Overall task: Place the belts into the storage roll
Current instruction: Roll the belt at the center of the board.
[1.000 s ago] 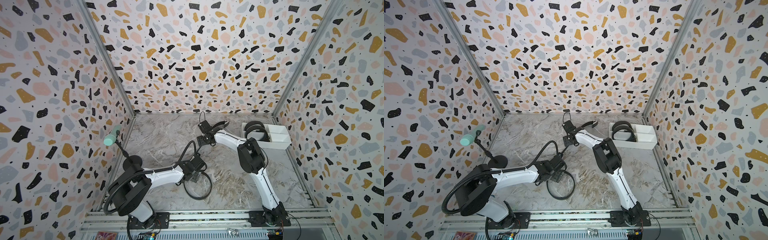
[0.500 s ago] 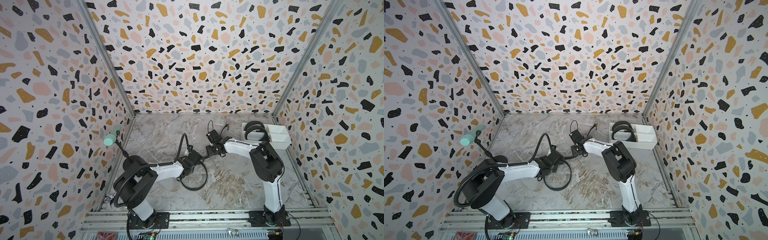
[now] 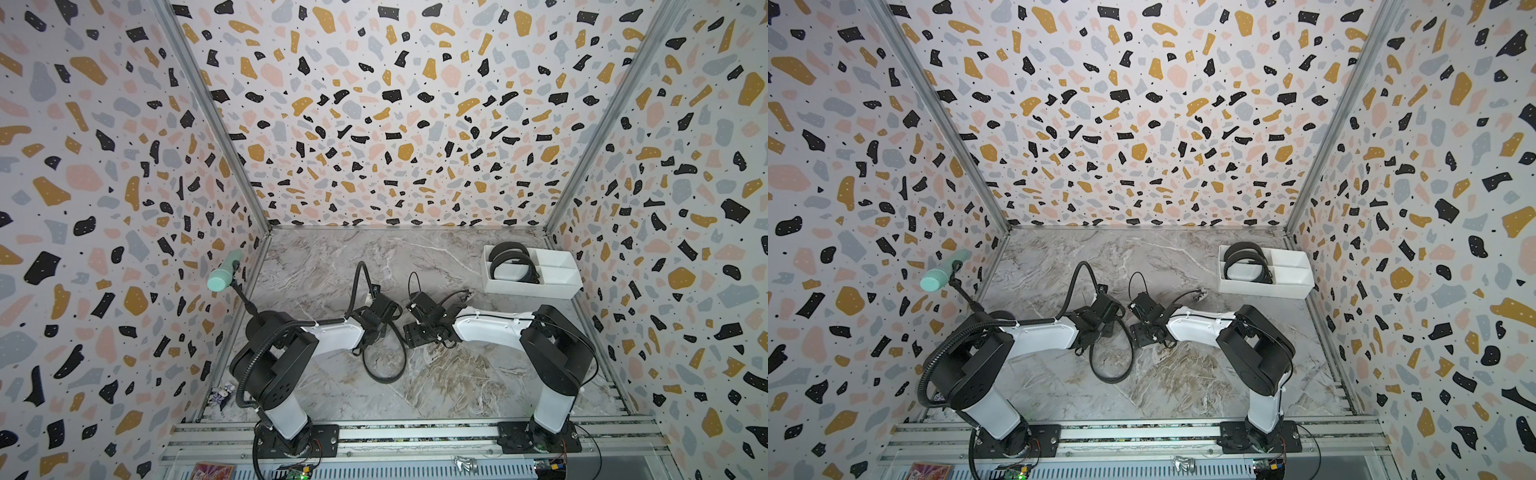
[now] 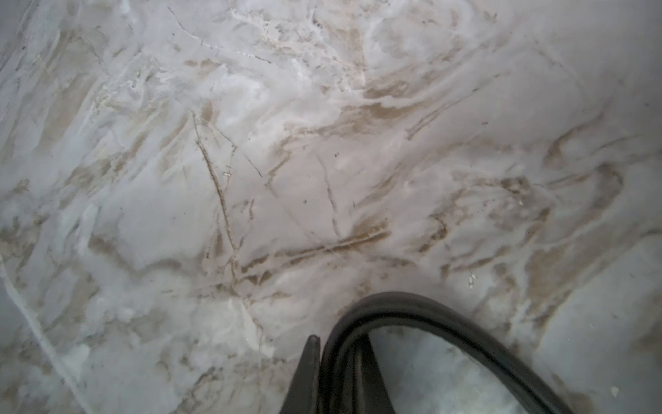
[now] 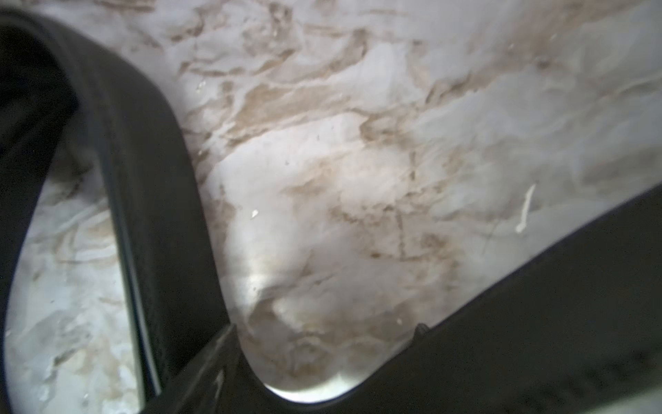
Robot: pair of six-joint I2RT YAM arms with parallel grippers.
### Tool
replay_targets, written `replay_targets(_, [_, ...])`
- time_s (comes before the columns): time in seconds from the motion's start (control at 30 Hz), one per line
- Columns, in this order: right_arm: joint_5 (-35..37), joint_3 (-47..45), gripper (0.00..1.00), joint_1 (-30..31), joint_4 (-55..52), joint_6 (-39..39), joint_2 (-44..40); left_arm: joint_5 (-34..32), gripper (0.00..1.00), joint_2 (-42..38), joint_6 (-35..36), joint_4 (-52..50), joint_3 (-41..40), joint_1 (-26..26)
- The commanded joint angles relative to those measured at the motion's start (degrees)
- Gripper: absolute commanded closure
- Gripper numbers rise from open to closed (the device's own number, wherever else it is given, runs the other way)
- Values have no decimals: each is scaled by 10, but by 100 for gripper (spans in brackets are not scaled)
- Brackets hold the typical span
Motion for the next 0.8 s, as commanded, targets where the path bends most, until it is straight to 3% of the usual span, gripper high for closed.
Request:
replay_targets(0.0, [-19,15,16,8,-156,-34,-22,-50,93,31,-11,1,4,46])
replay_targets(0.17, [-13,81,10,-50,-214,-119,-53,-60,100,29,-12,4,12,69])
replay_targets(0.37, [-4,140,9,-162,-198,-202,-42,-57,100,36,-12,8,17,83])
replay_targets(0.67, [-7,174,8,-283,-90,-249,28,-44,100,48,-7,12,18,83])
replay_targets(0.77, [-15,180,15,-294,-88,-251,67,-34,100,49,-6,13,22,83])
